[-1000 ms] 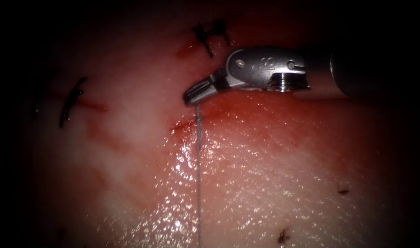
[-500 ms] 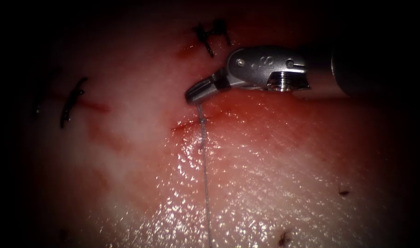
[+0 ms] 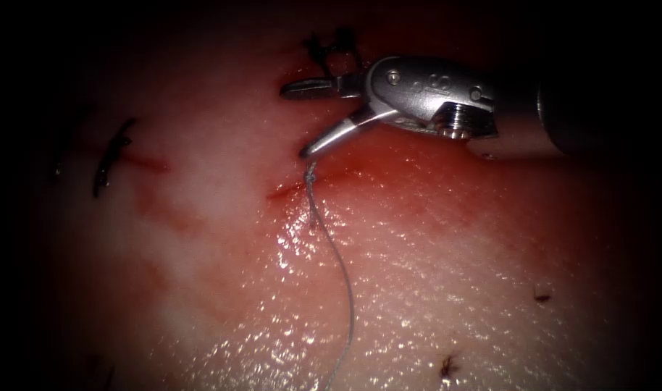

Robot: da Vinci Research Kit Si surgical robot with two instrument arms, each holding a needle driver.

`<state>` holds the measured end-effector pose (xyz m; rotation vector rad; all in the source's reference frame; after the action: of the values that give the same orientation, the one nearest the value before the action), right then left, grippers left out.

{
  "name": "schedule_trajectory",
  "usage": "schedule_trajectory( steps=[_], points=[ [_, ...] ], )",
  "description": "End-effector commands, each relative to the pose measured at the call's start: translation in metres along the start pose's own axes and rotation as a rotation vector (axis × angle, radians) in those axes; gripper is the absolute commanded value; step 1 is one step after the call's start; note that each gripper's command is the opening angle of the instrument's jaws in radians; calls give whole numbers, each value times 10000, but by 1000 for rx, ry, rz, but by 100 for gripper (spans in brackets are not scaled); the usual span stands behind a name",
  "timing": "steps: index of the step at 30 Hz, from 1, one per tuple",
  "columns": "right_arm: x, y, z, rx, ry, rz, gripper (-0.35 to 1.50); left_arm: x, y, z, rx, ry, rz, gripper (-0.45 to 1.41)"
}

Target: Wound Closure

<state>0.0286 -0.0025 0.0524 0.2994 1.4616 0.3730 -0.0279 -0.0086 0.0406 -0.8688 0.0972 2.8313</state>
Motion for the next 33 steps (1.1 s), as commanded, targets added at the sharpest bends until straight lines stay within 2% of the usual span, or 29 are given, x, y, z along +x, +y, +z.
schedule_trajectory(
  steps=[1,2,3,5,7,8,9,10,11,13,21,27,29,30,33],
  points=[
    [2,-2,-1,-20,31,-5,105,1,-1,3,9,1,1,-45],
    [12,0,-12,-65,65,-14,105,3,-19,-5,27,7,4,-45],
    [12,0,-12,-65,65,-14,105,3,-19,-5,27,7,4,-45],
    [22,-2,-27,-118,81,-39,101,4,-43,-15,51,2,21,-45],
    [21,-12,-34,-151,78,-63,100,5,-65,-22,69,4,40,-45],
    [17,-20,-35,-147,83,-70,88,6,-75,-24,74,5,49,-45],
    [14,-27,-34,-138,89,-77,61,6,-82,-26,74,7,60,-45],
    [8,-36,-34,-124,95,-88,-6,8,-92,-27,72,9,64,-45],
    [3,-42,-32,-119,92,-96,-35,9,-98,-28,72,12,64,-45],
    [-9,-54,-24,-118,70,-118,-35,12,-118,-29,70,15,76,-45],
    [-18,-59,-2,-108,81,-134,-35,11,-141,-22,59,15,87,-45],
    [-19,-73,8,-27,109,-142,-35,-6,-166,-6,53,19,86,-45],
    [-19,-76,8,-18,114,-144,-35,-11,-172,-2,60,3,86,-45],
    [-20,-84,7,8,127,-147,-35,-22,-185,11,68,-41,90,-45],
    [-20,-87,6,12,147,-147,-35,-27,-191,20,63,-56,95,-45]
  ],
)
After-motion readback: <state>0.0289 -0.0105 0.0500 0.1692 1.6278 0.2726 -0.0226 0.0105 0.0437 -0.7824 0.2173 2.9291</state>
